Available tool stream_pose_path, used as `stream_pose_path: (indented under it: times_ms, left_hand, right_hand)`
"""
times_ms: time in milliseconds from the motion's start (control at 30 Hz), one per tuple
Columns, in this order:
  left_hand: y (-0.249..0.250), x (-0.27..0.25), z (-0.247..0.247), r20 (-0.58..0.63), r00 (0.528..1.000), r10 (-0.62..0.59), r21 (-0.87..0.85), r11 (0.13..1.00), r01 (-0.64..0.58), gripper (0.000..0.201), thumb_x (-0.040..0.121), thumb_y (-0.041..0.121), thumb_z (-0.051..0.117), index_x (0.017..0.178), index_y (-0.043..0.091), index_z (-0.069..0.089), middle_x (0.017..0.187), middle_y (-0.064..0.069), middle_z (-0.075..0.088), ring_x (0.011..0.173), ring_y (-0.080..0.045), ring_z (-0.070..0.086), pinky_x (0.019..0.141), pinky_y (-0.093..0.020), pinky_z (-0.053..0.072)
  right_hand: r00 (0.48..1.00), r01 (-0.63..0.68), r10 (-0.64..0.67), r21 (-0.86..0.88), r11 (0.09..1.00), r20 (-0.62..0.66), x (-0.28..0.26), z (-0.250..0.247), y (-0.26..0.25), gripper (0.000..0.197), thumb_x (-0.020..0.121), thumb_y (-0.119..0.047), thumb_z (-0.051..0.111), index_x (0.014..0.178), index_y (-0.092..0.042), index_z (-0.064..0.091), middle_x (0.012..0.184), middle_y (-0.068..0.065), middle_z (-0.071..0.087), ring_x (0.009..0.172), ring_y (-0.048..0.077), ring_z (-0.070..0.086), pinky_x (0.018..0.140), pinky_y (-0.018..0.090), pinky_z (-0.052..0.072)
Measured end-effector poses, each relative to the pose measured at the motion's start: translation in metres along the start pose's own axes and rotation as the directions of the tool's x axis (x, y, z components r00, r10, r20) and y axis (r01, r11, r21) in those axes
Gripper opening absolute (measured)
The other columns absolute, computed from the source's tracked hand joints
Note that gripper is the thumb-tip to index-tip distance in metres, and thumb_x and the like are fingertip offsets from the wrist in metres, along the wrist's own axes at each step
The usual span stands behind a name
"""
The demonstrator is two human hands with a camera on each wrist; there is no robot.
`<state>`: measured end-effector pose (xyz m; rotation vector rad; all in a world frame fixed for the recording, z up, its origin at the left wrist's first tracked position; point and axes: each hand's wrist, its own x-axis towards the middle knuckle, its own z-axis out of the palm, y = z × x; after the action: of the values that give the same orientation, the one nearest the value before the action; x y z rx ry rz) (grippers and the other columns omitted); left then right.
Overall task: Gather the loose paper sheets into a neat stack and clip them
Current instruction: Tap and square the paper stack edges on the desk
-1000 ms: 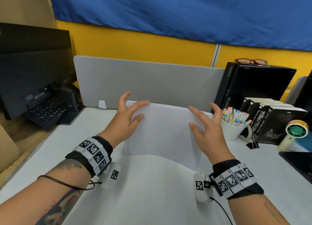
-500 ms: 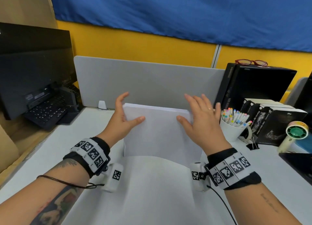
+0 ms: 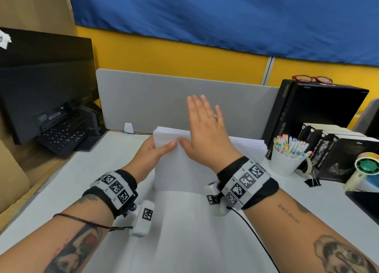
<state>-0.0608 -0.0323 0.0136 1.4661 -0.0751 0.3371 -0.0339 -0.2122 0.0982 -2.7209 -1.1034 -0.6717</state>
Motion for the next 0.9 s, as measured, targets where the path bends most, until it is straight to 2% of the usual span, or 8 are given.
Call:
stream_pose_path:
  times_ms: [100,200,300,400,567,733,800,900]
  left_hand:
    - [0.0,0.0,-0.001,0.003,1.0,-0.023,0.005,1.0,0.023,0.05,0.089,0.031,0.07,0.135,0.013,0.063,0.127,-0.007,0.074,0.117,-0.024,0.071,0.093,-0.032,0.055]
    - [-0.002,0.001,-0.001,-0.009,0.999,-0.031,0.061,0.998,0.031,0.054,0.081,0.02,0.071,0.134,0.016,0.062,0.125,-0.005,0.075,0.114,-0.021,0.072,0.09,-0.031,0.055]
    - [-0.009,-0.003,-0.002,-0.004,1.0,-0.026,0.158,0.987,0.026,0.058,0.077,0.012,0.072,0.133,0.02,0.059,0.125,-0.004,0.073,0.114,-0.017,0.071,0.093,-0.034,0.057]
    - [-0.014,-0.008,-0.011,0.016,0.995,-0.1,0.284,0.954,0.091,0.045,0.088,0.012,0.079,0.129,0.02,0.063,0.121,0.002,0.076,0.112,-0.015,0.073,0.096,-0.037,0.059]
    - [0.007,-0.013,-0.02,-0.157,0.987,-0.039,0.14,0.988,0.061,0.008,0.088,0.013,0.08,0.083,0.02,0.081,0.093,0.004,0.082,0.086,-0.009,0.077,0.077,-0.023,0.056]
    - [0.04,0.001,0.022,-0.115,0.993,0.014,-0.034,0.999,-0.018,0.044,0.095,0.023,0.07,0.136,0.015,0.061,0.131,-0.005,0.072,0.118,-0.022,0.07,0.099,-0.041,0.055]
    - [0.052,0.003,0.048,-0.208,0.972,0.112,0.071,0.993,-0.099,0.034,0.1,0.016,0.066,0.133,0.017,0.056,0.127,-0.001,0.071,0.115,-0.018,0.069,0.103,-0.043,0.055]
    - [0.085,0.008,0.077,-0.298,0.908,0.295,0.143,0.954,-0.263,0.024,0.1,0.012,0.063,0.116,0.027,0.052,0.113,0.008,0.067,0.103,-0.006,0.067,0.094,-0.035,0.056]
  right_hand:
    - [0.968,0.067,-0.052,-0.054,0.996,0.247,0.008,0.007,-0.006,0.07,0.083,-0.031,0.068,0.14,-0.01,0.035,0.132,0.011,0.053,0.126,0.034,0.051,0.101,0.042,0.042]
    - [0.96,-0.059,0.043,0.048,0.997,0.275,0.024,0.005,0.001,0.053,0.084,-0.017,0.066,0.13,-0.008,0.041,0.101,0.01,0.062,0.096,0.035,0.061,0.073,0.035,0.043]
    - [0.942,-0.133,0.112,0.047,0.99,0.318,0.033,0.001,0.009,0.02,0.083,-0.016,0.067,0.102,-0.012,0.063,0.103,0.01,0.066,0.102,0.033,0.064,0.079,0.034,0.047]
    - [0.944,-0.257,0.199,0.204,0.945,0.265,0.024,-0.007,0.024,0.014,0.082,-0.022,0.073,0.095,-0.02,0.067,0.101,0.006,0.068,0.101,0.03,0.064,0.091,0.041,0.052]
    - [0.892,-0.335,0.447,0.771,0.541,0.074,-0.008,-0.026,0.065,0.019,0.082,-0.011,0.078,0.099,-0.015,0.072,0.096,0.005,0.076,0.088,0.025,0.073,0.084,0.045,0.059]
    - [0.785,-0.253,0.603,0.962,0.101,0.143,-0.04,-0.01,0.07,0.035,0.087,-0.004,0.073,0.121,-0.007,0.065,0.108,0.007,0.075,0.094,0.024,0.074,0.088,0.046,0.059]
    - [0.742,-0.222,0.657,0.973,0.057,0.131,-0.044,-0.006,0.063,0.035,0.089,-0.003,0.07,0.124,-0.007,0.063,0.108,0.005,0.074,0.096,0.024,0.073,0.088,0.042,0.059]
    - [0.694,-0.11,0.719,0.984,0.14,-0.025,-0.037,-0.031,0.059,0.036,0.09,-0.003,0.07,0.124,-0.006,0.061,0.109,0.005,0.072,0.099,0.022,0.071,0.086,0.036,0.059]
